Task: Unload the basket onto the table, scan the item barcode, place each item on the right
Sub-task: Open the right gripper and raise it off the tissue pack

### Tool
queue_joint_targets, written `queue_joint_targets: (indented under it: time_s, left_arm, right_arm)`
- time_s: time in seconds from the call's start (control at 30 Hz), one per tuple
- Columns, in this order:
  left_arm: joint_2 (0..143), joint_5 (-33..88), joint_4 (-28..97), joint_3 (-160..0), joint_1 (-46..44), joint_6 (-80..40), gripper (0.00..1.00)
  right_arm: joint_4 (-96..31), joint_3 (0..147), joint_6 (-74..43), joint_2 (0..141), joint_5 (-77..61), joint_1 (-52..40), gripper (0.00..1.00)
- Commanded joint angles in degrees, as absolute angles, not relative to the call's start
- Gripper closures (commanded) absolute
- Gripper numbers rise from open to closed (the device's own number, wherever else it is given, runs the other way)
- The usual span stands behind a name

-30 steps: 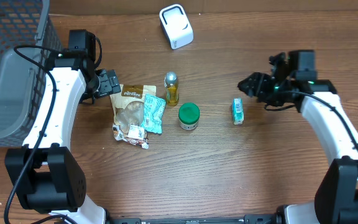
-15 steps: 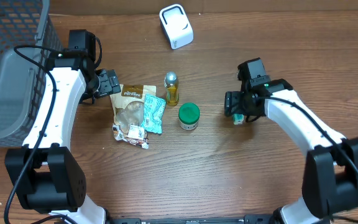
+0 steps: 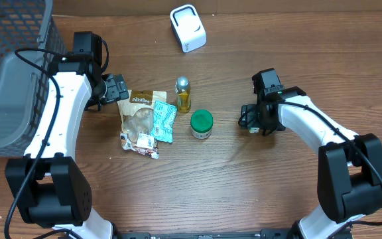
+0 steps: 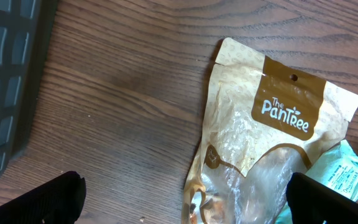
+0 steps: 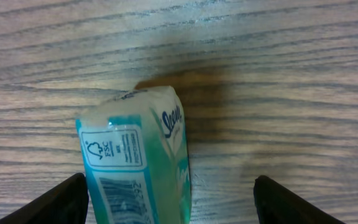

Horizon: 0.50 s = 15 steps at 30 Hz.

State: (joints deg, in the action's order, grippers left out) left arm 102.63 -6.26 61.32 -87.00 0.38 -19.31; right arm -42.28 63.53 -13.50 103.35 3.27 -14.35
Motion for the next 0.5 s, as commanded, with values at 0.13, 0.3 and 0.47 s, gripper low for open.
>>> queue_joint_targets:
  time_s: [0.13, 0.3, 0.47]
  left_arm:
    - [101.56, -6.55, 61.25, -87.85, 0.36, -19.27, 0.00]
    - [101.56, -6.55, 61.25, -87.85, 0.36, -19.27, 0.00]
    - [101.56, -6.57, 61.25, -87.85, 0.36, -19.27, 0.00]
  right_arm:
    - [-41.04, 63.00, -13.47, 103.26, 3.81, -14.46, 0.57]
    - [-41.04, 63.00, -13.47, 103.26, 3.81, -14.46, 0.86]
    - [-41.06, 62.98, -13.47, 103.26, 3.81, -14.46, 0.40]
